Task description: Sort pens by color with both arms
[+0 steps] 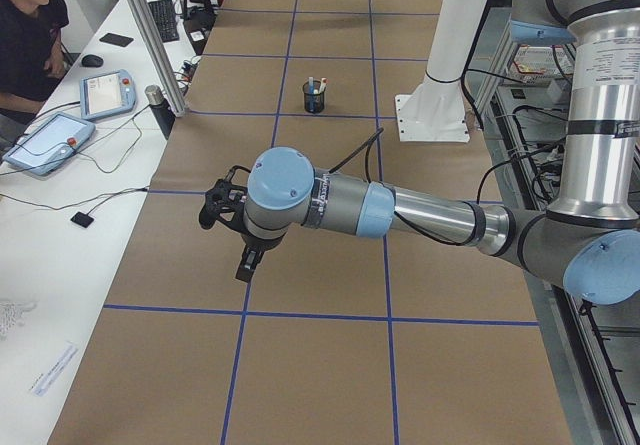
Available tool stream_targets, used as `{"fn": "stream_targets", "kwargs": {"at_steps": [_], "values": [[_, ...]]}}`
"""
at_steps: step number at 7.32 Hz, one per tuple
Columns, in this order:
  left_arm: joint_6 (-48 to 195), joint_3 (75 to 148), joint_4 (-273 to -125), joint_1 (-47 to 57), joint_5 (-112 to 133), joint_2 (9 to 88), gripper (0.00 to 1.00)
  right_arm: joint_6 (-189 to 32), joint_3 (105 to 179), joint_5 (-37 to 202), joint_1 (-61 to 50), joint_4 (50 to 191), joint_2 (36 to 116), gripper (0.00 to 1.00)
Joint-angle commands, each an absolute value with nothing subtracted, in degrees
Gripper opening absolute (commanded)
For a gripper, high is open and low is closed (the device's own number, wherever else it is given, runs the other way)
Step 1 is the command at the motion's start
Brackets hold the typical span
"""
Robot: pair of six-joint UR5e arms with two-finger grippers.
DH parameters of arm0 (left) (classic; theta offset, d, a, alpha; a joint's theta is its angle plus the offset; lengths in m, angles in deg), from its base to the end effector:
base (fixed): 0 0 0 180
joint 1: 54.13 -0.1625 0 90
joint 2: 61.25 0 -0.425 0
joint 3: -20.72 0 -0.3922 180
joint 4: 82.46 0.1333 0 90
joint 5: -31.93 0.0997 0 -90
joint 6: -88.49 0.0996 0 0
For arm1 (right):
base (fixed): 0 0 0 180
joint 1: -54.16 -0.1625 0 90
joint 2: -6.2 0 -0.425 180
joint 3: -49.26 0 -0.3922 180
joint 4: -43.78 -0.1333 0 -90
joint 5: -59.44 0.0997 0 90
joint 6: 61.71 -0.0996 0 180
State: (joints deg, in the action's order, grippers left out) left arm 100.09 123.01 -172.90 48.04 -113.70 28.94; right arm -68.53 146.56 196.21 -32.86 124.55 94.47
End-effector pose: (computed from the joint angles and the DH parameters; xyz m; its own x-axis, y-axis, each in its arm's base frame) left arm -0.1541 -0.4722 0.5353 0.6200 0.2517 -0.7431 0.0825 0.9210 0.3808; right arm 0.0338 -0.5187 0.5593 0.6732 -0.1491 0.7242 -0.0308 0.9730 0.2289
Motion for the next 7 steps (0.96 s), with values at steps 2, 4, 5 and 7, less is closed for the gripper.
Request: {"fn": "stream_targets", "kwargs": {"at_steps": [2, 4, 5, 7], "values": [[100.1, 123.1, -172.9, 48.1, -113.7, 28.8, 1.0, -68.7, 146.5, 197.0, -32.9, 124.6, 94.1, 1.0], [100.1, 123.1, -172.9, 48.0, -113.7, 28.8, 1.0, -69.3, 146.3, 200.0, -31.2, 133.0, 87.0, 1.0], [100.1, 123.0, -172.9, 48.0, -114.0, 28.8, 1.0, -69.8, 145.7, 205.6, -29.0, 133.5, 83.4, 1.0], [100.1, 123.1, -172.9, 48.0, -114.0, 28.9, 1.0, -79.3, 145.5, 207.9, -21.4, 133.1, 77.8, 1.0]]}}
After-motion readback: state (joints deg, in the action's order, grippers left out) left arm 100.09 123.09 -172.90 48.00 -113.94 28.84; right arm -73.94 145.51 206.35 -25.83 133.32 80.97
